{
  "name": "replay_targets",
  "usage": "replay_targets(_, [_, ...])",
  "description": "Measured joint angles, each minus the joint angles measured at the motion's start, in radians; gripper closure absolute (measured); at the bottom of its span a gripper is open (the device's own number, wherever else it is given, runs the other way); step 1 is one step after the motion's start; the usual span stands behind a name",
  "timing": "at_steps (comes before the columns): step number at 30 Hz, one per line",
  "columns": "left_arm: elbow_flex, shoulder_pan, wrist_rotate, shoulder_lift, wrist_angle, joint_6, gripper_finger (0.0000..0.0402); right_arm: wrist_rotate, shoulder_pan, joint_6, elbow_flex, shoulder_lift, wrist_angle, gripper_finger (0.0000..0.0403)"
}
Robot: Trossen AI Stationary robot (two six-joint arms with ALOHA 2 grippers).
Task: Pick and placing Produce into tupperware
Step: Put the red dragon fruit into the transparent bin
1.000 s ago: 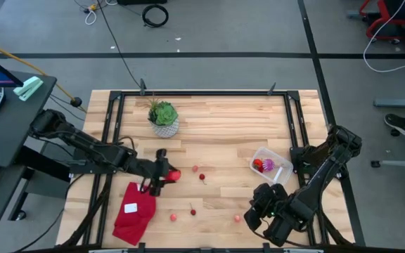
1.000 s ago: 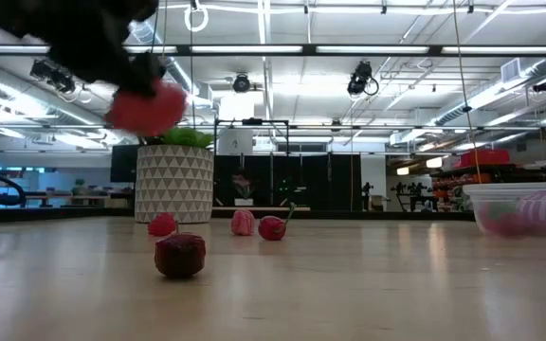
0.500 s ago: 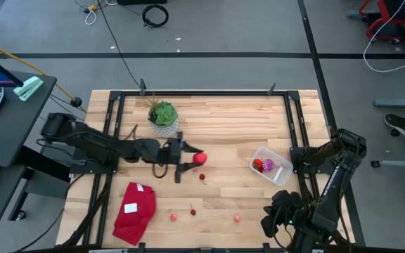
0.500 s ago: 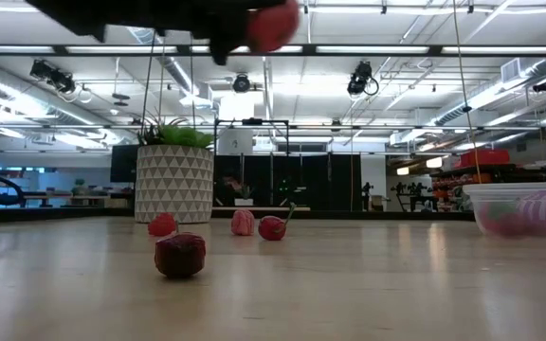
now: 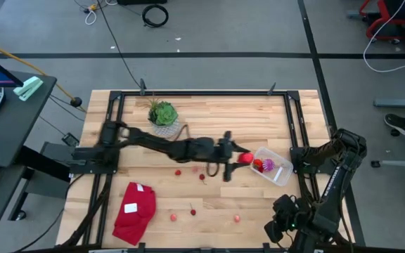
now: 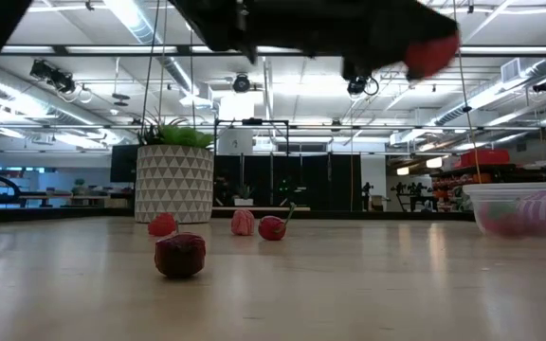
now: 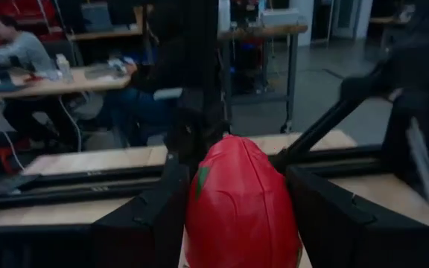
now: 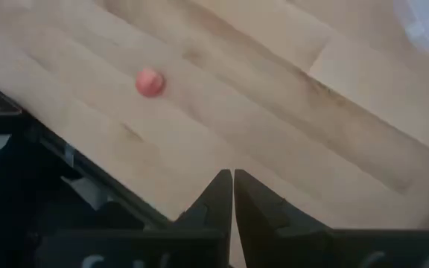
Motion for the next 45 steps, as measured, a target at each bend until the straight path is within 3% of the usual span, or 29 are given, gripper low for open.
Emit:
replay_targets(3, [0.113,0.015,0.061,0.107,-0.028,0.0,0.018,-0.027,0.018,-0.016,0.0,0.0,0.054,0.0379])
replay_targets(8, [0.268,0.037,0.074,0.249,-0.029,0.012,0.0182,-0.121,0.063,-0.053,0.0,0.0,0.179,0.0379])
replay_targets(19, [0.506,0.076,0.16,0.45,-0.04,-0.046,0.0178,-0.123,0.081,-0.054,0.0,0.0,0.194,0.0379])
replay_targets(45, [0.525,0.074,0.16,0.49,-0.265,-0.046,0.0168,-0.116,0.049,-0.047,0.0,0.0,0.216,0.0379])
